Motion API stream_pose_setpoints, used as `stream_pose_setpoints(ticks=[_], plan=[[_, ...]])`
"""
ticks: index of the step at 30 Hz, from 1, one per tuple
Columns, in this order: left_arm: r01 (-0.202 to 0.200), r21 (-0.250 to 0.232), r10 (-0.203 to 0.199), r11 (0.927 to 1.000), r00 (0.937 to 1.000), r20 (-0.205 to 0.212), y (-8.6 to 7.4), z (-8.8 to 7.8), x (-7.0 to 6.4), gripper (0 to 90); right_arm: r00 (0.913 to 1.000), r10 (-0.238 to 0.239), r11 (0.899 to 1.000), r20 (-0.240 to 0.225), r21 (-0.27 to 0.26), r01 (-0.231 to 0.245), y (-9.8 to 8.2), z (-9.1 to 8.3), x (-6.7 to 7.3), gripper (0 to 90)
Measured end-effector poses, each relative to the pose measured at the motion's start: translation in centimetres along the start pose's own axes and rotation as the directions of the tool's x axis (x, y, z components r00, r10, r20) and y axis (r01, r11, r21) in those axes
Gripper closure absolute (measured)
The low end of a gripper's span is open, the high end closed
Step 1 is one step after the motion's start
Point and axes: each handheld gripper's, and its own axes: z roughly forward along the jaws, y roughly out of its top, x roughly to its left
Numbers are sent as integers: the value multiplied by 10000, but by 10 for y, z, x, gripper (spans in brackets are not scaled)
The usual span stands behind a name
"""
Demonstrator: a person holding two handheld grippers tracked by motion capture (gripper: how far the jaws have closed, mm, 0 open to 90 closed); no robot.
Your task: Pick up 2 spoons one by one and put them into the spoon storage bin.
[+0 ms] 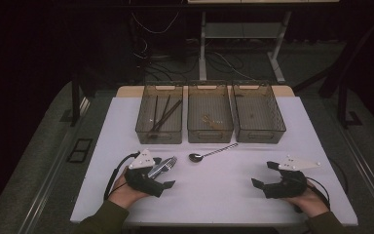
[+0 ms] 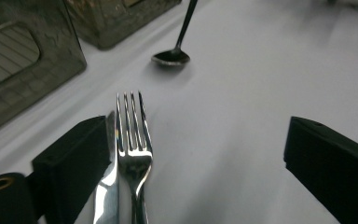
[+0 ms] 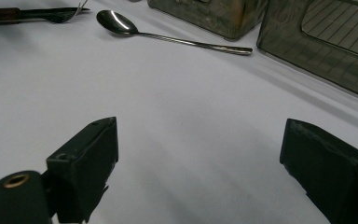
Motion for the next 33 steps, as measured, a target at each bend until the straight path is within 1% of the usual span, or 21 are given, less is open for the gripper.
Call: stream_pose_setpoints(ticks=[1, 2, 5, 7, 9, 12, 15, 16, 21, 23, 25, 27, 28, 30, 33], plan=[[-22, 28, 22, 10000, 10000, -7, 3, 1, 1, 124, 10000, -16, 10000, -7, 28, 16, 0, 0, 0, 116], [68, -2, -68, 10000, 10000, -30, 5, 3, 2, 141, 10000, -26, 10000, -10, 52, 26, 0, 1, 0, 116], [223, 4, -223, 9998, 9997, -53, 13, 11, 7, 171, 10000, -96, 9999, -20, 92, 97, 0, 2, 1, 116], [286, 32, -286, 9996, 9995, -97, 19, 16, 9, 201, 10000, -98, 9999, -7, 76, 98, 0, 2, 2, 116], [299, -19, -299, 9996, 9995, -49, 25, 22, 11, 232, 10000, -59, 9999, -39, 98, 59, 0, 2, 1, 116], [336, 51, -336, 9994, 9994, -26, 34, 31, 15, 291, 10000, -42, 10000, -24, 77, 42, 0, 2, 1, 116], [500, 131, -499, 9987, 9987, -42, 41, 42, 18, 324, 10000, -46, 10000, -27, 59, 46, 0, 1, 1, 117], [492, 186, -491, 9986, 9988, -36, 44, 46, 19, 331, 10000, -60, 10000, -13, 62, 60, 0, 1, 1, 116], [605, 339, -610, 9976, 9980, 145, 55, 65, 20, 401, 9999, -152, 9998, 9, 91, 152, 0, 2, 1, 117], [611, 453, -618, 9971, 9980, 134, 58, 72, 20, 425, 9999, -164, 9998, 20, 92, 164, 0, 2, 1, 116], [526, 643, -534, 9965, 9985, 103, 60, 80, 21, 450, 9998, -181, 9998, 39, 95, 181, 1, 1, 1, 117], [614, 780, -625, 9951, 9980, 117, 61, 86, 21, 480, 9998, -202, 9998, 42, 91, 202, 1, 1, 1, 117], [733, 880, -744, 9934, 9972, 92, 62, 89, 21, 487, 9998, -215, 9997, 50, 99, 215, 1, 1, 1, 116], [657, 1022, -657, 9926, 9978, -30, 62, 94, 21, 486, 9996, -279, 9995, 72, 112, 279, 0, 2, 1, 117], [710, 1150, -706, 9908, 9975, -82, 61, 98, 20, 486, 9994, -347, 9993, 70, 125, 346, 1, 2, 2, 116]])
